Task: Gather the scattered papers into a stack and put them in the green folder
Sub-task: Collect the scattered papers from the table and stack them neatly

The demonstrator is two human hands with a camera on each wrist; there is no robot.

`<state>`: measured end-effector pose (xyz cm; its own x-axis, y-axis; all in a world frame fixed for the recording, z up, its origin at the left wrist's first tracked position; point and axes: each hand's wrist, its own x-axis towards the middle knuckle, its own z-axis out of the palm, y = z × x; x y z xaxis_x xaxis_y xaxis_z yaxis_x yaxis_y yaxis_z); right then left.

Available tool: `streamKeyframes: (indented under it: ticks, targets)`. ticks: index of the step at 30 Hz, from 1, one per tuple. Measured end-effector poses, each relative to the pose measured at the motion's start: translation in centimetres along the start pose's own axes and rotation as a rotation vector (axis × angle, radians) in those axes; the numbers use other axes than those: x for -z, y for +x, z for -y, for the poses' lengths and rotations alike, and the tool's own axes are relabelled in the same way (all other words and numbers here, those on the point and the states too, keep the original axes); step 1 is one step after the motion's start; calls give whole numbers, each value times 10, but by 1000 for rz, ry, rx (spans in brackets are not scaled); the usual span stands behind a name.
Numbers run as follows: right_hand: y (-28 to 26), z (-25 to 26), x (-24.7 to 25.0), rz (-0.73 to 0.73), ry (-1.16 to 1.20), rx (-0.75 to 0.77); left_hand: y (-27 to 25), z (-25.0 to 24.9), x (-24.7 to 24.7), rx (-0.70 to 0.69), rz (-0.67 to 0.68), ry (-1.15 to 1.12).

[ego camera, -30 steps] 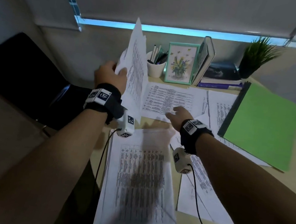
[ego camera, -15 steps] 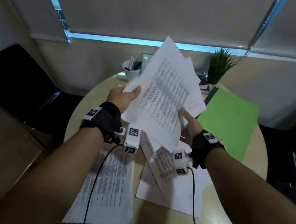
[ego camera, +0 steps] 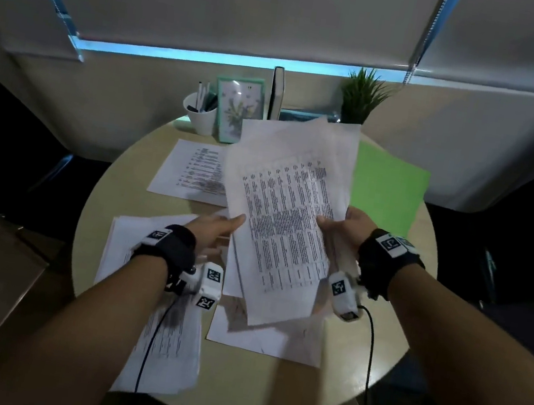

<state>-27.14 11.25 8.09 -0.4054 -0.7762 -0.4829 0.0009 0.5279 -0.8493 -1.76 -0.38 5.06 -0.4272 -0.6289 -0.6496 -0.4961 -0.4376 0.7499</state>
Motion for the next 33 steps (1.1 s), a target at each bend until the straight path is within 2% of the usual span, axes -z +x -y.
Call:
streamKeyframes:
  ticks: [3,6,9,12,16,19,21,25,33]
  targets:
    - [-6,2,1,77,3,-17,6,-7,-12,-43,-3,-14]
    - [-3,5,-2,90,-123,29,12,-12,-15,-148,-167,-117]
    - [4,12,-9,-39,-241,151,15,-23,-20,-338,-307,-133]
    - [5,23,-16,-255,-52,267,6,-43,-27,-512,-394,-60]
    - [5,37,-24,-305,121,388,3,-65,-28,-652,-546,27]
    - [8,36,-27,-314,140,373,5,-69,-26,-668,-607,141]
    - [11,30,-28,-304,163,317,6,-65,-24,-659,-590,194]
    - [12,18,-33,-241,174,259,11,-49,-22,-624,-575,144]
    - [11,44,-36,-230,172,378,6,-66,-16,-671,-691,82]
